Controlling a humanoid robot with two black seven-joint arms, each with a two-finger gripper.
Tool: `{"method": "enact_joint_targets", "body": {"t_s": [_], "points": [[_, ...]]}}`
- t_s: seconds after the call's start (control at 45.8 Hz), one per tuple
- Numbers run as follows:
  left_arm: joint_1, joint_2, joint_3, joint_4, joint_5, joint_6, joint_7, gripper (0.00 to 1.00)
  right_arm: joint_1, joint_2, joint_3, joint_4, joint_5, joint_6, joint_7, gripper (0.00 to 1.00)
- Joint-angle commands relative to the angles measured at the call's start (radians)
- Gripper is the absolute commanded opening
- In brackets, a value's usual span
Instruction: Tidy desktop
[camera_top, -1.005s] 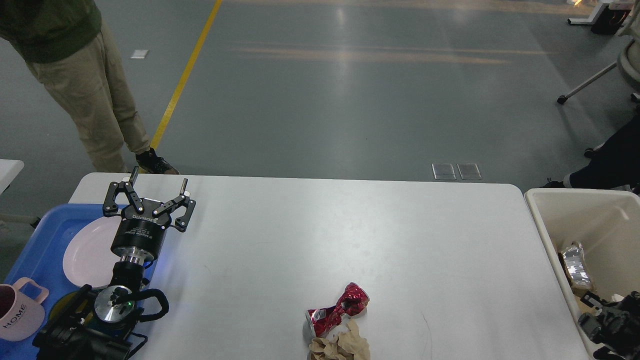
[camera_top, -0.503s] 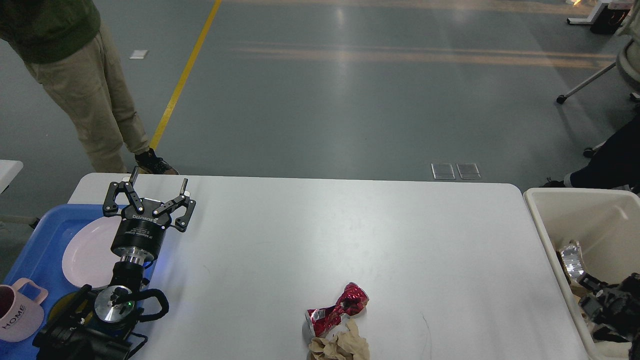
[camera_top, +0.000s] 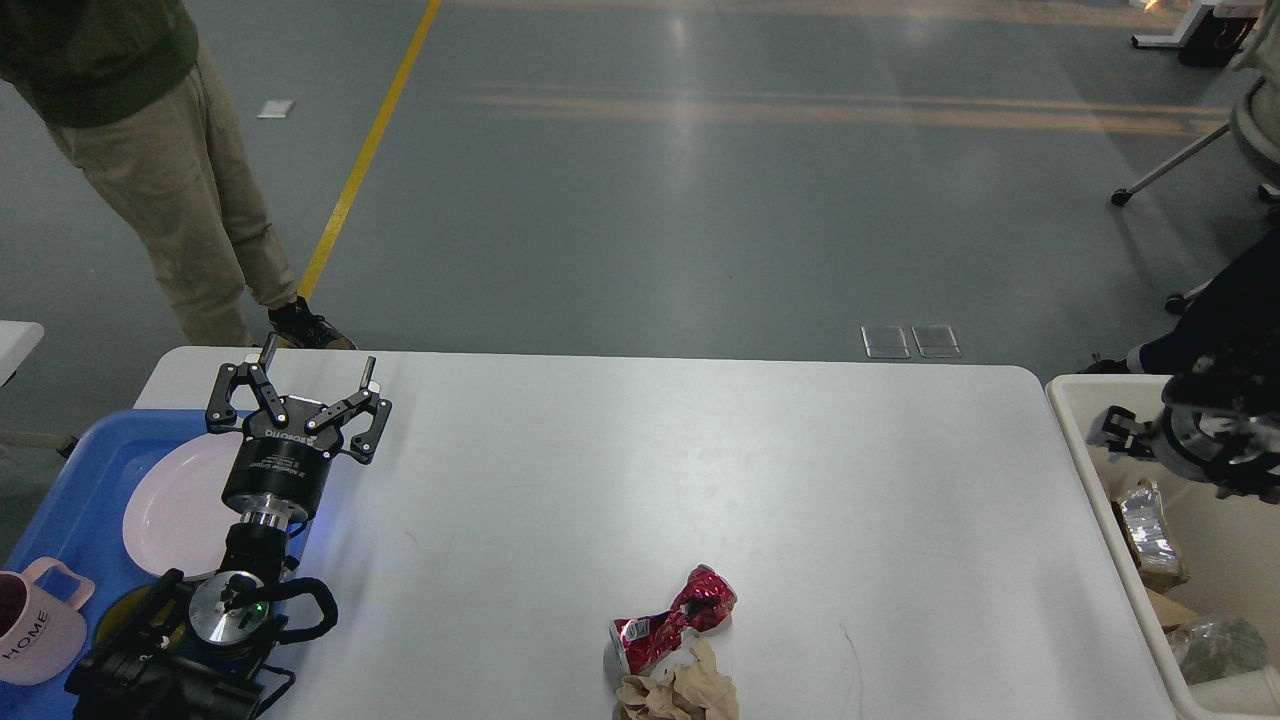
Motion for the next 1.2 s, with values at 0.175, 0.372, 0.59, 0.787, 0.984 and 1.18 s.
{"method": "enact_joint_targets", "body": {"t_s": [0.175,0.372,0.59,0.787,0.984,1.18], "points": [[0.000,0.000,0.000,0.000,0.000,0.000,0.000,0.96,0.505,0.126,-0.036,0.271,0.009,0.461,-0.001,1.00],[0.001,0.000,0.000,0.000,0.000,0.001,0.000,0.96,0.784,0.157,-0.053,0.540,0.027,0.472,-0.001,1.00],[0.001,0.000,0.000,0.002,0.000,0.001,0.000,0.96,0.999,0.250,-0.097,0.723,0.117,0.460,0.012,1.00],[0.001,0.000,0.000,0.002,0.000,0.001,0.000,0.96,1.035,0.295,-0.122,0.749,0.240,0.447,0.015,0.99],[0.001,0.000,0.000,0.000,0.000,0.001,0.000,0.96,1.013,0.284,-0.111,0.753,0.248,0.450,0.015,1.00],[0.001,0.000,0.000,0.002,0.000,0.001,0.000,0.96,0.944,0.255,-0.018,0.752,0.248,0.447,0.013,1.00]]}}
